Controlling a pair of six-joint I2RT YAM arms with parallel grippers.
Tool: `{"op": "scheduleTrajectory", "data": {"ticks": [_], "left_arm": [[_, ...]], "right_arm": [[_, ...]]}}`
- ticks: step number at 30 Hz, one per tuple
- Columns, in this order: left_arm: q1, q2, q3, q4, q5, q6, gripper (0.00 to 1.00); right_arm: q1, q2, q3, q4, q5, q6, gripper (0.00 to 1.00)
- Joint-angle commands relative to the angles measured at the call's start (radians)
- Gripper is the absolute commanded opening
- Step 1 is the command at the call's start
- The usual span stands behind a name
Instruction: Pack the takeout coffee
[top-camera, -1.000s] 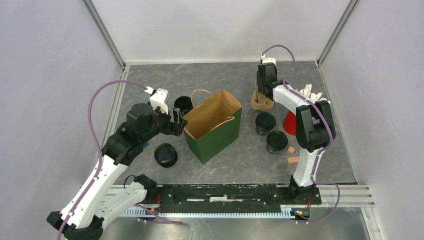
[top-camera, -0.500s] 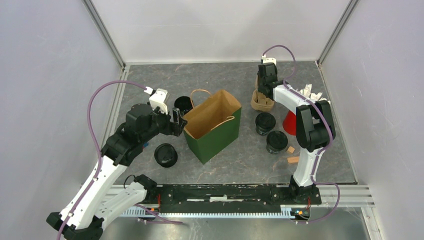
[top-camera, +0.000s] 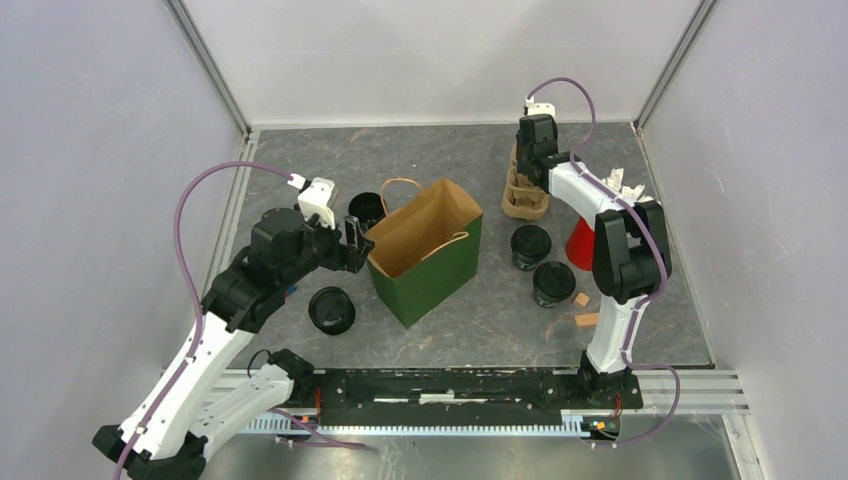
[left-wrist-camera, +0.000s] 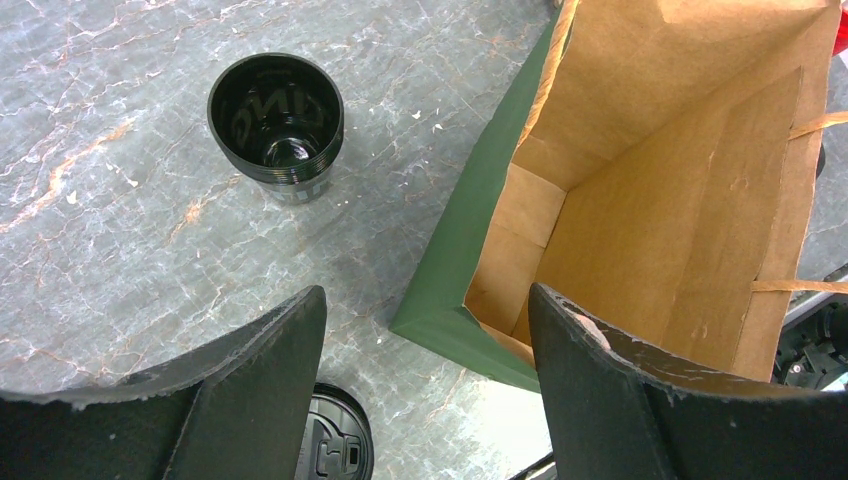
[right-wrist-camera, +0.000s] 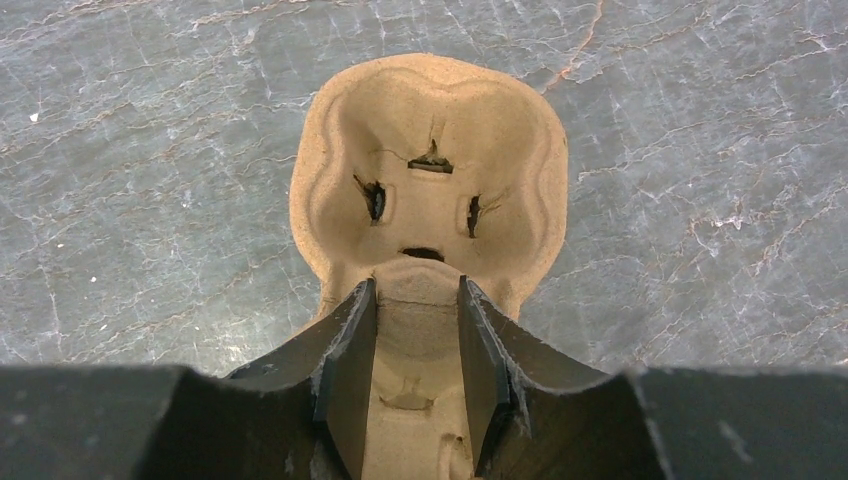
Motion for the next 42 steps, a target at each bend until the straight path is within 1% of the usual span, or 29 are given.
{"op": "scheduleTrajectory", "data": {"ticks": [1,10,16,21,27,32,34,36,38,40,42], "left_arm": [[-0.002,-0.005,0.008,0.011,0.002,0.002,0.80],[-0.002,0.003,0.026,-0.010,0.001,-0.017,0.80],[-0.002,0.014,0.058,-0.050,0.002,-0.023,0.79],[-0.002,0.028,0.098,-0.114,-0.018,-0.069,0.77],[-0.002,0.080,0.177,-0.250,-0.050,-0.154,0.76],[-0.003,0.062,0.219,-0.272,0.035,-0.221,0.77],[-0.002,0.063,0.236,-0.298,0.040,-0.234,0.77],[-0.002,0.062,0.229,-0.297,0.057,-0.239,0.76],[-0.002,0.058,0.199,-0.269,0.109,-0.268,0.76],[-0.002,0.059,0.173,-0.245,0.152,-0.302,0.71],[-0.002,0.065,0.155,-0.245,0.148,-0.317,0.67]], "right_arm": [[-0.004,-0.043,0.022,0.031,-0.010,-0.027,0.39],[-0.004,-0.128,0.016,0.029,-0.006,-0.066,0.38],[-0.004,-0.197,0.009,0.019,-0.055,-0.125,0.38],[-0.002,-0.322,-0.037,0.040,-0.150,-0.194,0.38],[0.018,-0.500,-0.102,0.045,-0.238,-0.266,0.38],[0.067,-0.625,-0.152,0.059,-0.307,-0.311,0.38],[0.102,-0.676,-0.180,0.067,-0.316,-0.338,0.38],[0.134,-0.722,-0.209,0.075,-0.307,-0.350,0.38],[0.168,-0.768,-0.236,0.094,-0.308,-0.362,0.38],[0.201,-0.808,-0.261,0.113,-0.316,-0.372,0.39],[0.224,-0.846,-0.300,0.147,-0.365,-0.383,0.39]]}}
